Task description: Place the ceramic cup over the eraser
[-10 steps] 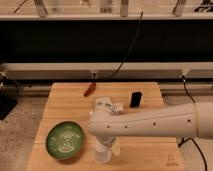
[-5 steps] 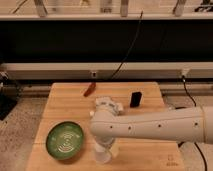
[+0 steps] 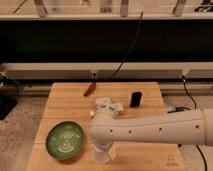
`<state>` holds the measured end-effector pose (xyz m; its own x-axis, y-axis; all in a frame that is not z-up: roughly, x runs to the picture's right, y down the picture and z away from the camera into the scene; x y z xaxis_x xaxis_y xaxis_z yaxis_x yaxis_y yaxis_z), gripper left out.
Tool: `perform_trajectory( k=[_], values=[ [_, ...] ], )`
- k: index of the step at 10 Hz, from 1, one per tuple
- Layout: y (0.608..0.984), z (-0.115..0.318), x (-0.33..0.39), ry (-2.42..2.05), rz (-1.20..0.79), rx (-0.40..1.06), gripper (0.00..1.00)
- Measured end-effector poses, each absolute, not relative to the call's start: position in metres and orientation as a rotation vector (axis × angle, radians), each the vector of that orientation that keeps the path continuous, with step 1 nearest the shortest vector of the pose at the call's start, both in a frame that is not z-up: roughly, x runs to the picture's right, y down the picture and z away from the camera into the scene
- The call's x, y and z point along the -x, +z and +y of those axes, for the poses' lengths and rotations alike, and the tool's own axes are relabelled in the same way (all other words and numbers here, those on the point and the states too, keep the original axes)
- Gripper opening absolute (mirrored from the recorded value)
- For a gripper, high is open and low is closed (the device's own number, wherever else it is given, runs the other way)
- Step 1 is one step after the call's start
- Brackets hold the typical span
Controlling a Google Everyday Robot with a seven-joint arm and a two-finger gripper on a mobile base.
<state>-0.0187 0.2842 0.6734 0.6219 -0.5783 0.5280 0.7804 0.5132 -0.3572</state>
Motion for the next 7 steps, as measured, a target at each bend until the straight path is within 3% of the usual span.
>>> perform_trajectory(
  k=[6,7],
  values=[
    [0.6756,0.2837,0.016,-0.885,-0.318,0.575,0.06],
    [0.6757,0.2829,0.0157,-0.894,-0.323,0.578,0.0]
  ],
)
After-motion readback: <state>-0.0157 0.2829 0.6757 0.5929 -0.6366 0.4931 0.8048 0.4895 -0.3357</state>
